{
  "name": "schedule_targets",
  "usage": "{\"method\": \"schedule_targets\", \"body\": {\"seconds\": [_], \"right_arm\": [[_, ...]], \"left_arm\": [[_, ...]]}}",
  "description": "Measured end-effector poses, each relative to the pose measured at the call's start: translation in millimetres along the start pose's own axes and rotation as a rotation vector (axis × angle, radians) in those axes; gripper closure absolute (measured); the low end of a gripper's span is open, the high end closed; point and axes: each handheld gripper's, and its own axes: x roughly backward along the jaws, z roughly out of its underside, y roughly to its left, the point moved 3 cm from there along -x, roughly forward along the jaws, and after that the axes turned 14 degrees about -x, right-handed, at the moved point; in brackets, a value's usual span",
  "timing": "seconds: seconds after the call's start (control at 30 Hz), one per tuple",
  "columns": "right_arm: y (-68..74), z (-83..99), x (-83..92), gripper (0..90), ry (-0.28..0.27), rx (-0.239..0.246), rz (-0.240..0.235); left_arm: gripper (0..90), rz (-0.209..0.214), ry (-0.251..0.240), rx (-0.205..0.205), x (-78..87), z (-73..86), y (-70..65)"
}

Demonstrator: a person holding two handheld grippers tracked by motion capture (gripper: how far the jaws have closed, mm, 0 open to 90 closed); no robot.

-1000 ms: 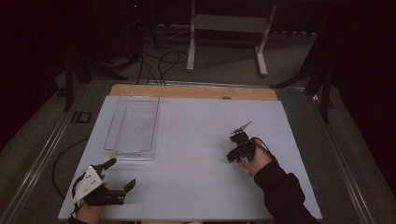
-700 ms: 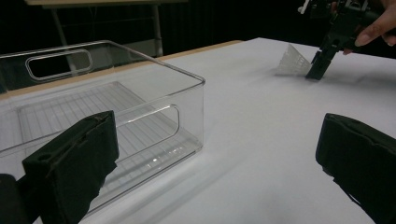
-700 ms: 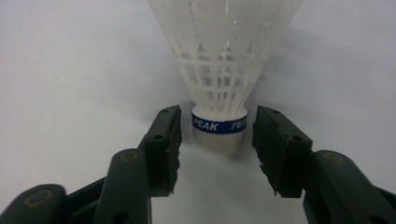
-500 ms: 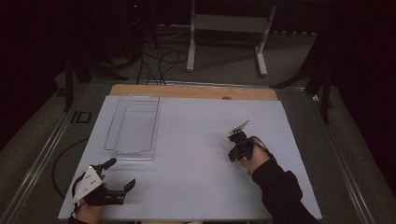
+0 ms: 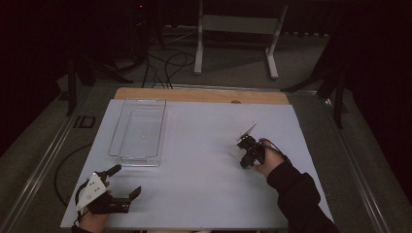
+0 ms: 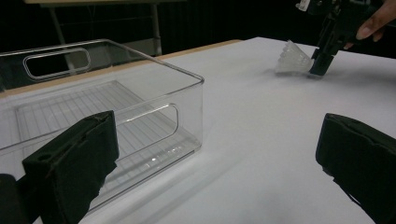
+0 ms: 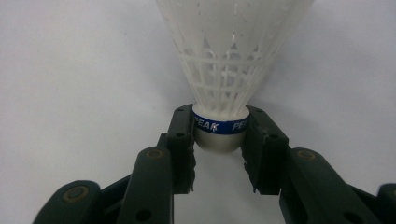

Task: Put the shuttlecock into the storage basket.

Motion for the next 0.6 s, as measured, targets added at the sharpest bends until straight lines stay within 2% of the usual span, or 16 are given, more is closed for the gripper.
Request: {"method": "schedule_targets", "body": {"seconds": [0.1, 0.2, 0.33, 0.37, 0.4, 0.47, 0.6], "right_arm": [[0.6, 2.9, 2.3, 66.0, 0.004, 0.086, -0.004], [1.3, 6.4, 2.5, 66.0, 0.023, 0.119, -0.011], [2.6, 10.8, 2.1, 65.9, 0.043, 0.156, -0.059], [3.2, 12.8, 1.5, 65.9, 0.061, 0.180, -0.049], [3.2, 12.8, 1.5, 65.9, 0.061, 0.180, -0.049], [3.4, 17.2, 1.2, 65.9, 0.075, 0.253, -0.041], [5.7, 22.2, 4.5, 65.9, 0.088, 0.341, -0.058]], "left_arm": [[0.0, 0.002, 0.000, 0.000, -0.2, 0.0, -0.1], [0.0, 0.003, 0.002, -0.001, -0.4, 0.1, -0.2], [0.0, 0.002, 0.001, -0.001, -0.4, 0.1, -0.2], [0.0, 0.002, 0.001, -0.001, -0.4, 0.1, -0.2], [0.0, 0.002, 0.001, -0.001, -0.4, 0.1, -0.2], [0.0, 0.004, 0.002, -0.001, -0.7, 0.3, -0.3], [0.0, 0.004, 0.002, -0.001, -0.8, 0.2, -0.6]]}}
